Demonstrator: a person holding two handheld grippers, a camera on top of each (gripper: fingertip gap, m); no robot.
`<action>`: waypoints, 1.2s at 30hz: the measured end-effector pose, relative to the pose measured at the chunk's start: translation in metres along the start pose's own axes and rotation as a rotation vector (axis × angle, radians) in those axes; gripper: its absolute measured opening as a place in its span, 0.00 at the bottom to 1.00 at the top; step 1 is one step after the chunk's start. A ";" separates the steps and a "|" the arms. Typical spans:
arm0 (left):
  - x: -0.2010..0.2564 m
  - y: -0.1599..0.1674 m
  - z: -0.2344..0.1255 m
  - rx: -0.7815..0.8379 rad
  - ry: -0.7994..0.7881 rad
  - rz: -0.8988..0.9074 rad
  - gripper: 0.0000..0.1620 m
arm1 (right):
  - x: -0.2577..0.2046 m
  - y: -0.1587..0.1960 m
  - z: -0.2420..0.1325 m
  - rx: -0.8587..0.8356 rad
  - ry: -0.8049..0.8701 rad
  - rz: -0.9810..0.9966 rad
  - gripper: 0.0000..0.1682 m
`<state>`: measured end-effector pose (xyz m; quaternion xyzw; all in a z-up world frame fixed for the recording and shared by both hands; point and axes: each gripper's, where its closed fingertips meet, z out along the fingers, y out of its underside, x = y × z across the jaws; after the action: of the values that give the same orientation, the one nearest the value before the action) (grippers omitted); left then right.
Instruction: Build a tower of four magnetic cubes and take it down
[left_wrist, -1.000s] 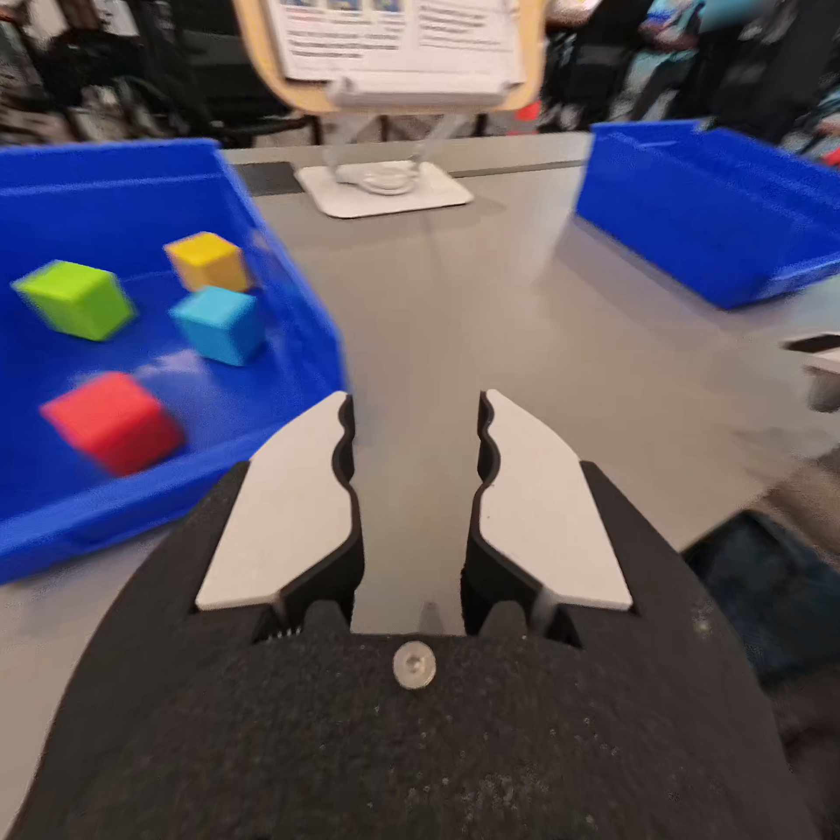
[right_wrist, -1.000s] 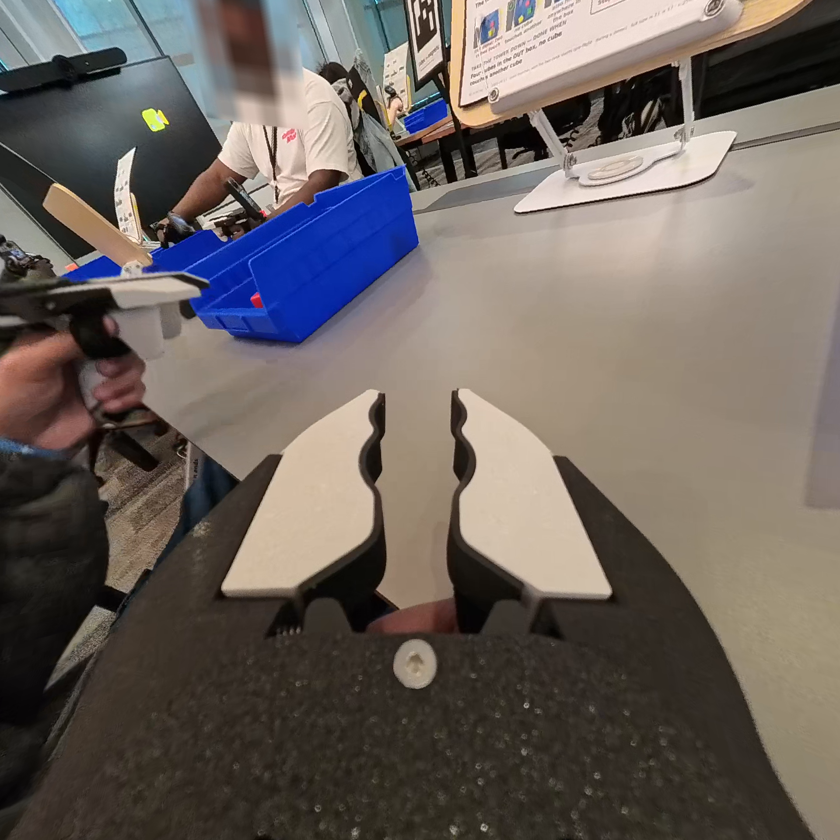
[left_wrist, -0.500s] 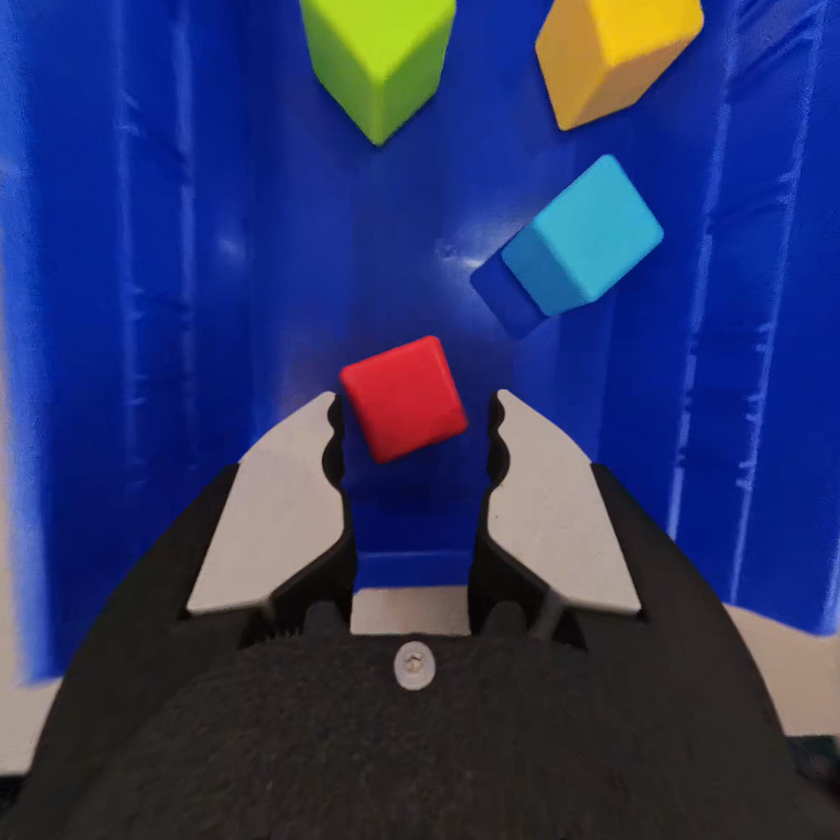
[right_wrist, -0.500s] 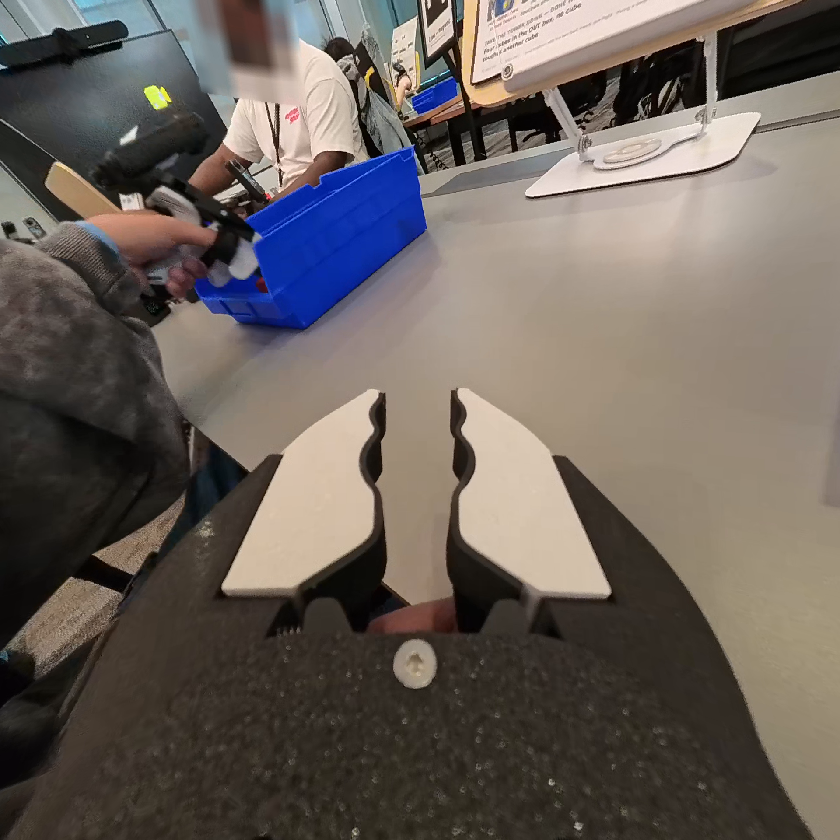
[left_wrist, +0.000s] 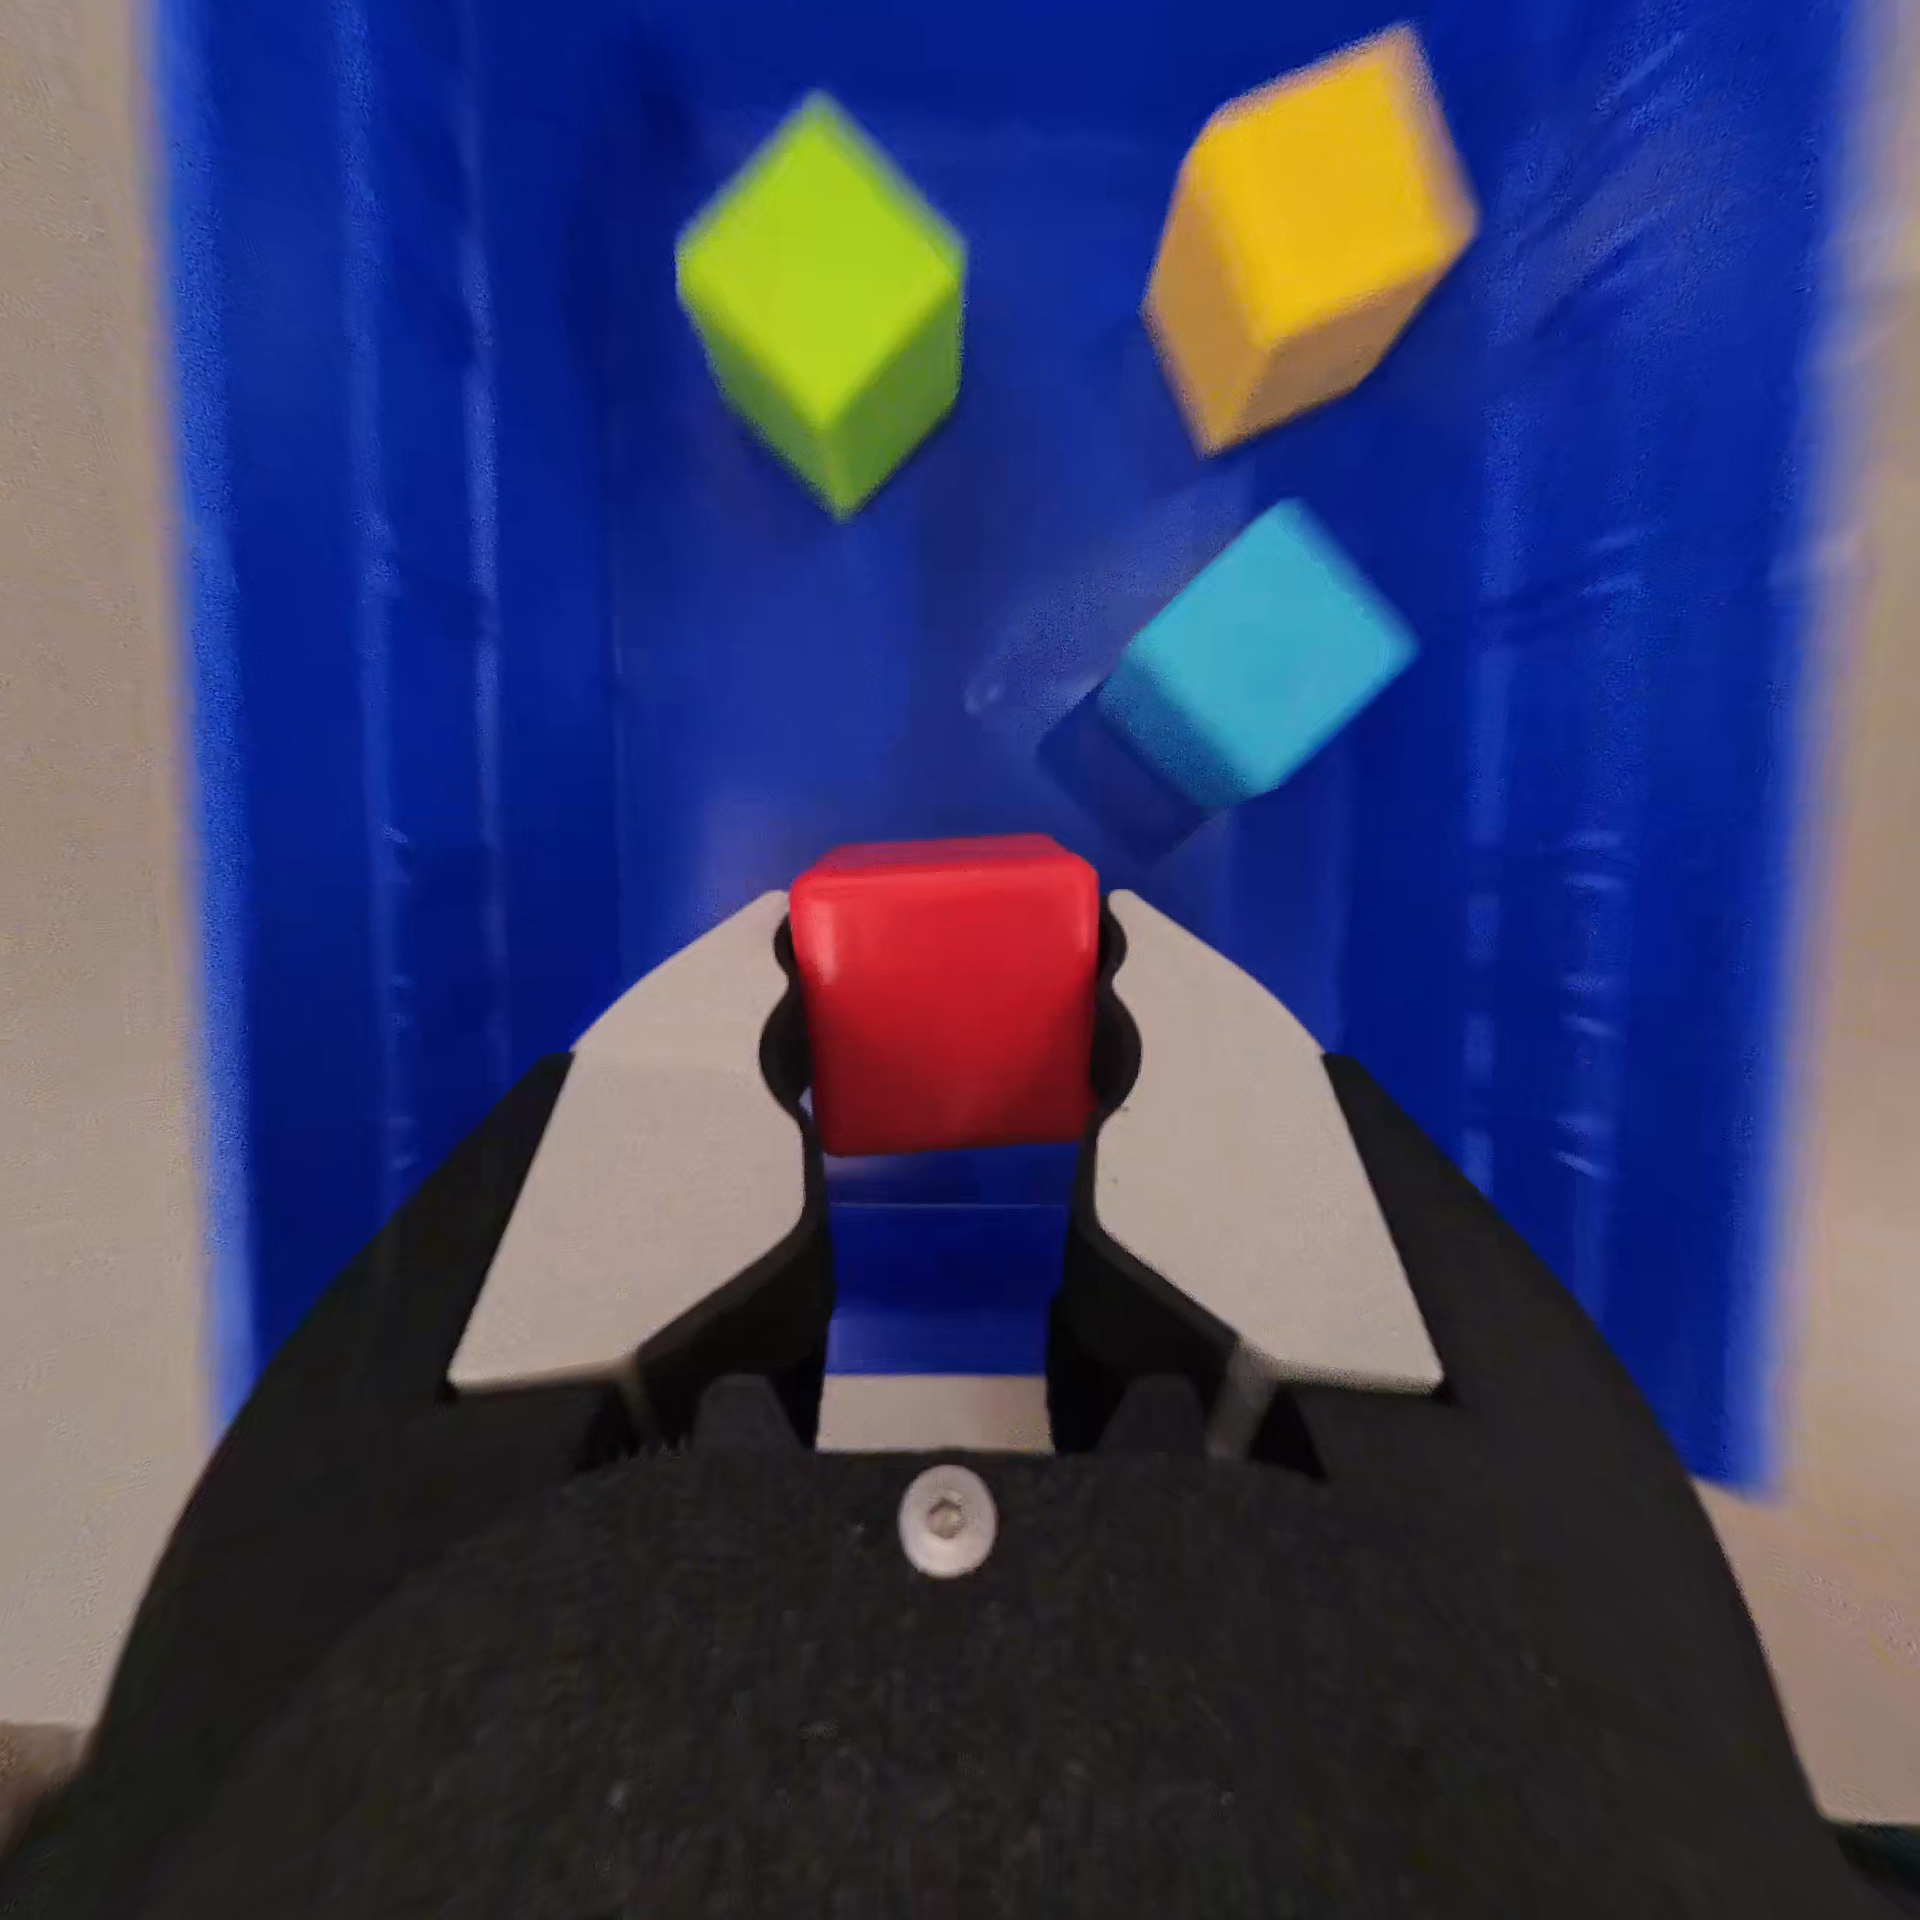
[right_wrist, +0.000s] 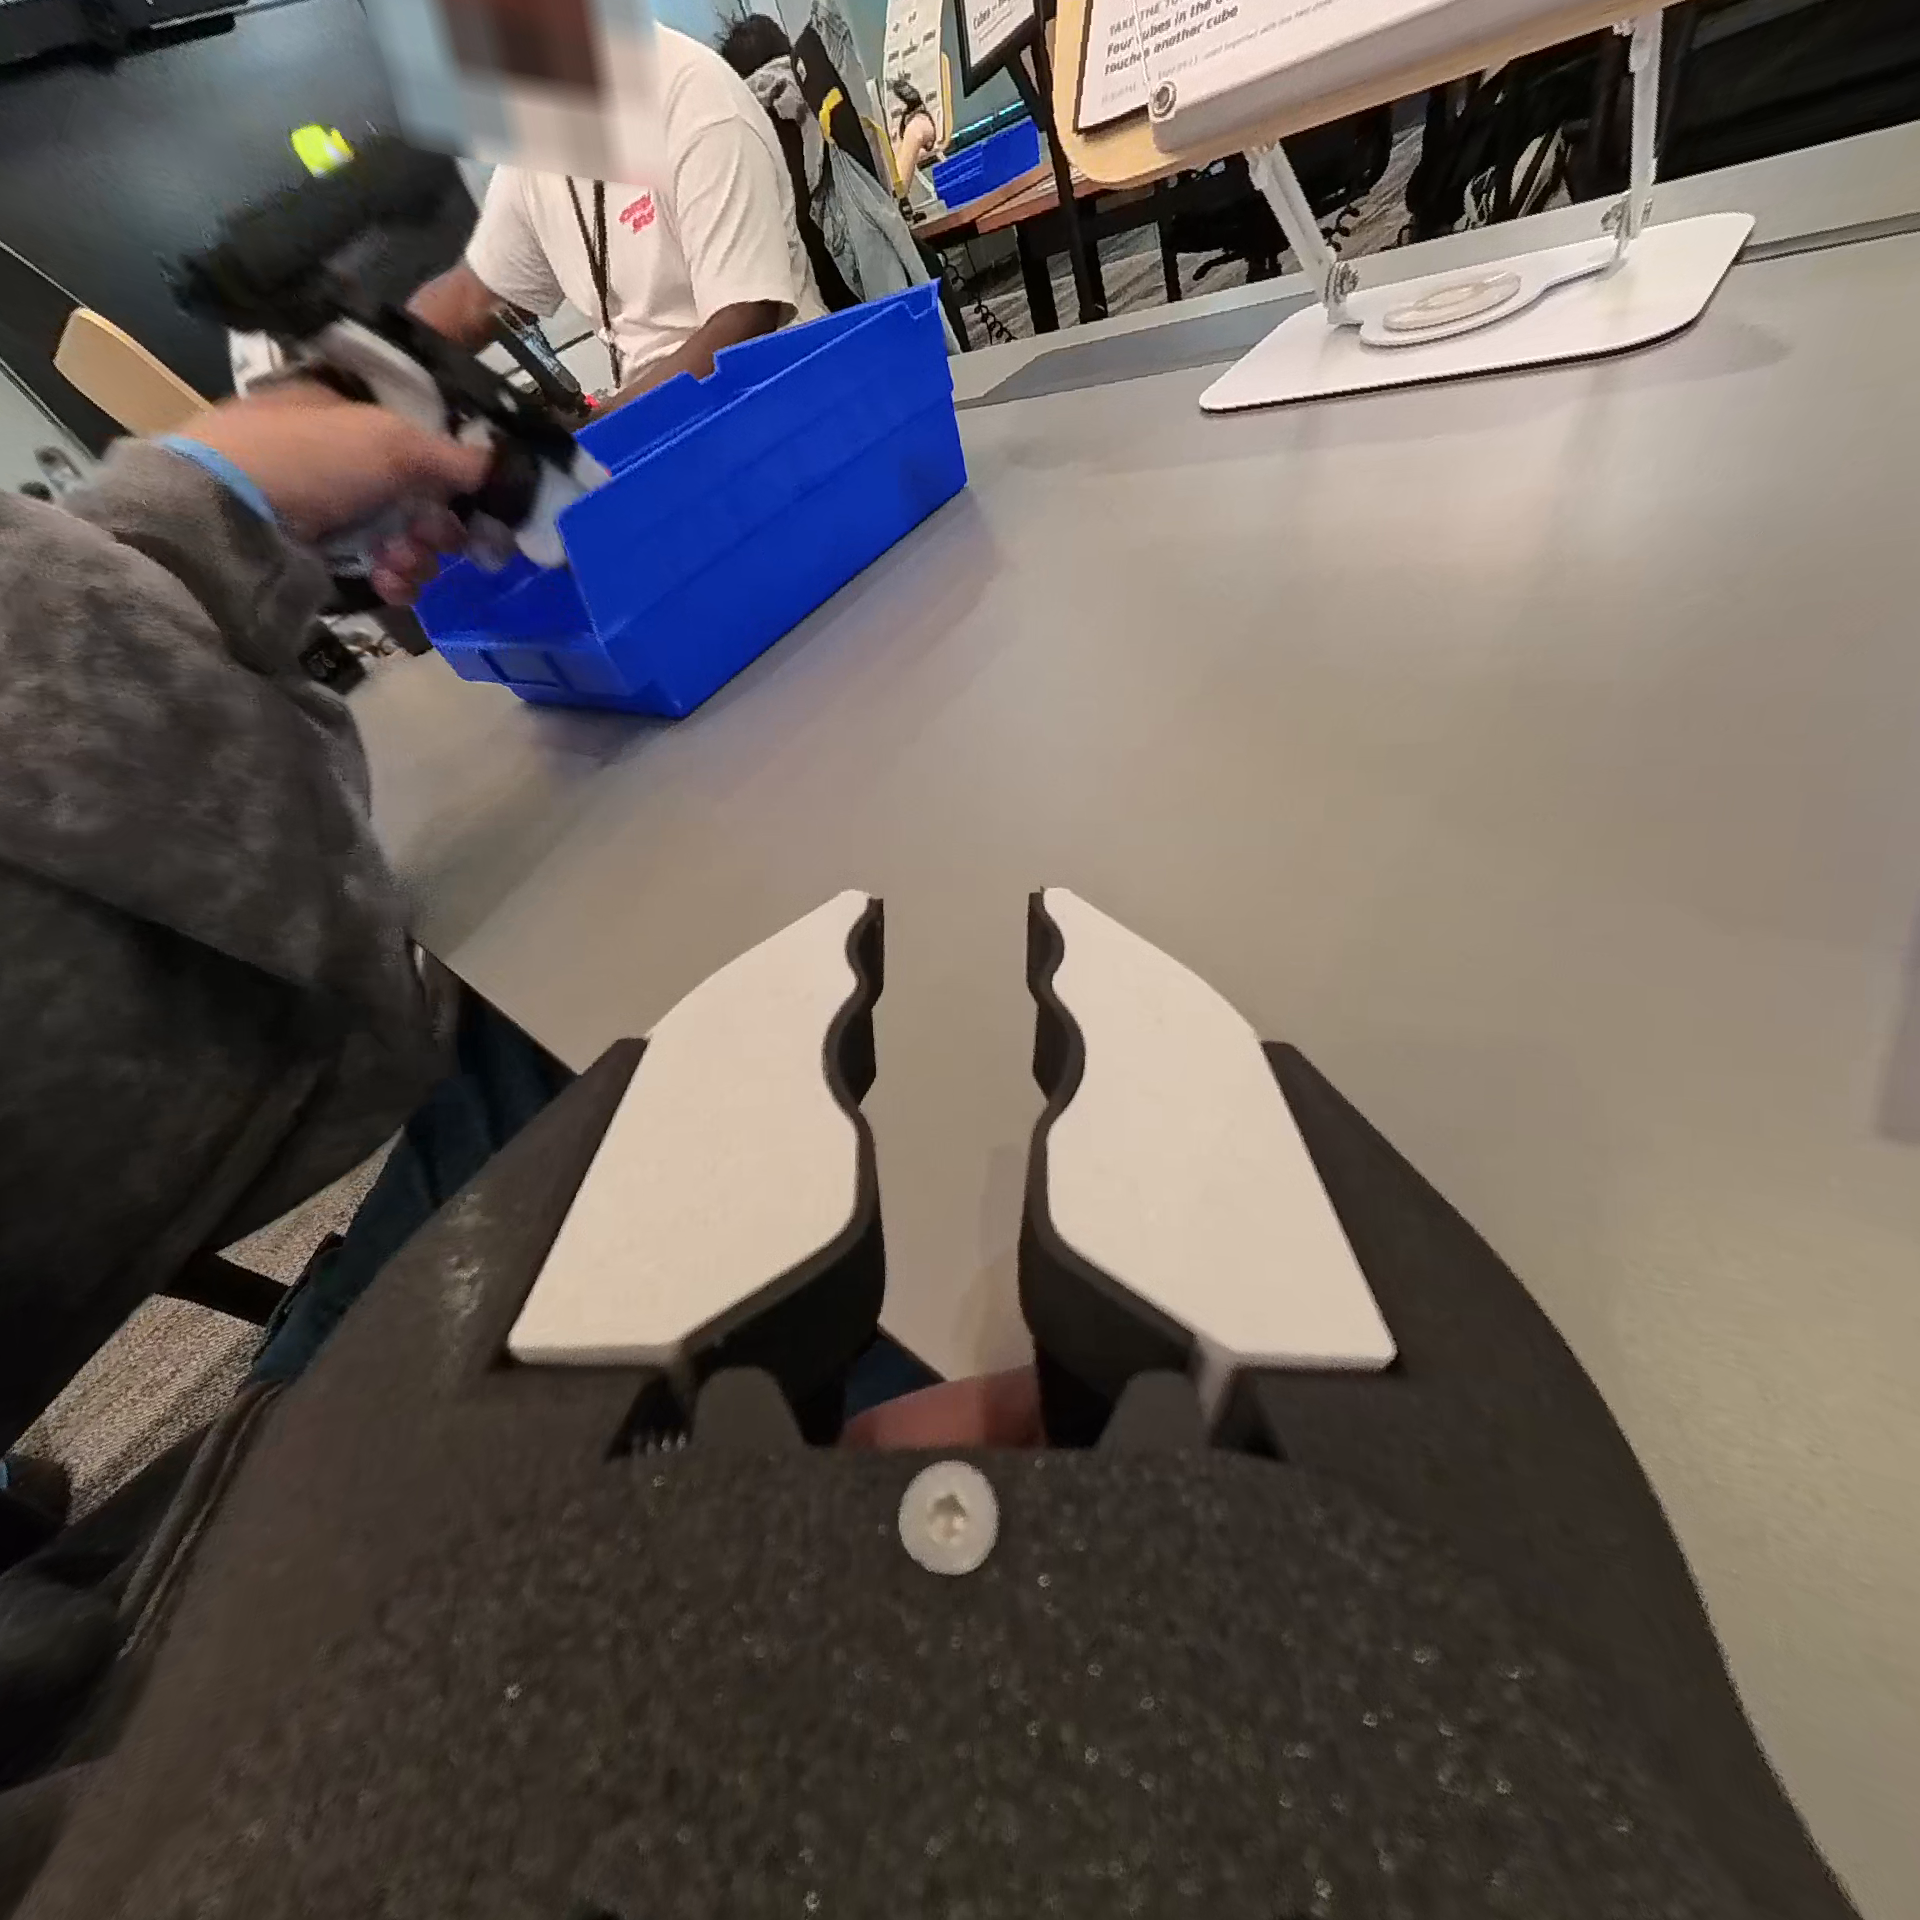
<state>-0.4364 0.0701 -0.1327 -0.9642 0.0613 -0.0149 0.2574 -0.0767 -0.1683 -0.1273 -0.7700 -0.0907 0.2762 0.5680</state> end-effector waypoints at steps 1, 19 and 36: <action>0.010 -0.015 -0.021 0.079 0.010 0.060 0.31 | 0.001 0.000 0.000 0.001 0.003 0.000 0.16; 0.329 -0.012 0.013 -0.112 0.592 1.482 0.31 | 0.005 -0.005 -0.003 0.028 0.024 -0.012 0.15; 0.334 0.003 0.061 -0.263 0.603 1.514 0.31 | 0.004 -0.002 -0.002 0.011 0.007 -0.004 0.15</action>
<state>-0.1019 0.0555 -0.1878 -0.6388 0.7623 -0.0883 0.0553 -0.0721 -0.1669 -0.1260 -0.7676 -0.0886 0.2728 0.5731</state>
